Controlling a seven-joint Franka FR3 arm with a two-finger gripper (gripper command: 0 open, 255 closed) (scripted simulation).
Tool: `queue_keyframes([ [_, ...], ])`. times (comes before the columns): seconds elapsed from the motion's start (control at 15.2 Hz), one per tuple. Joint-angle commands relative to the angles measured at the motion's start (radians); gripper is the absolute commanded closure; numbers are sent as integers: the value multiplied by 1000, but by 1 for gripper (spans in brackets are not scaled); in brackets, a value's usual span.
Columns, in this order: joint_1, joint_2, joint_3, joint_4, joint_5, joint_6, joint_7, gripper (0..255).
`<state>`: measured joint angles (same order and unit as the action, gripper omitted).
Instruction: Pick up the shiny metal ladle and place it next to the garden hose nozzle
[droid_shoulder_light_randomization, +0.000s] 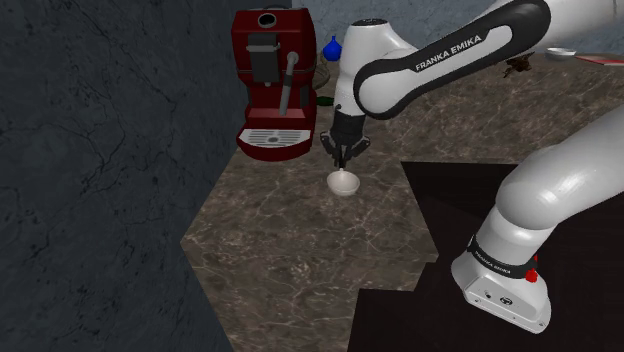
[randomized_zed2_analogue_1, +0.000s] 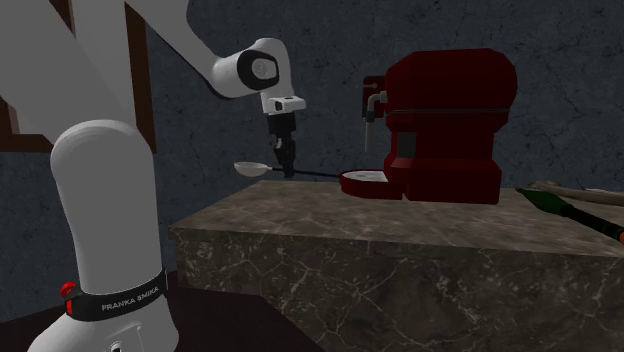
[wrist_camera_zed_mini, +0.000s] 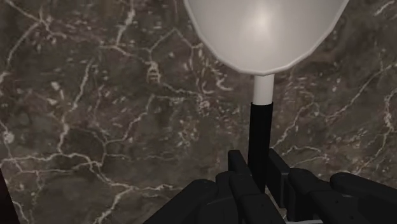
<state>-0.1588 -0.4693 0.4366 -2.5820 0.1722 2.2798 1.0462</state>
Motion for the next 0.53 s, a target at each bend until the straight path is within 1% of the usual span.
queue_keyframes([
  [0.0,2,-19,-7,18,1,-37,-3,255],
  [0.33,3,-47,-22,65,-1,-111,-8,255],
  [0.46,-25,-7,-50,89,-23,-98,-47,255],
])
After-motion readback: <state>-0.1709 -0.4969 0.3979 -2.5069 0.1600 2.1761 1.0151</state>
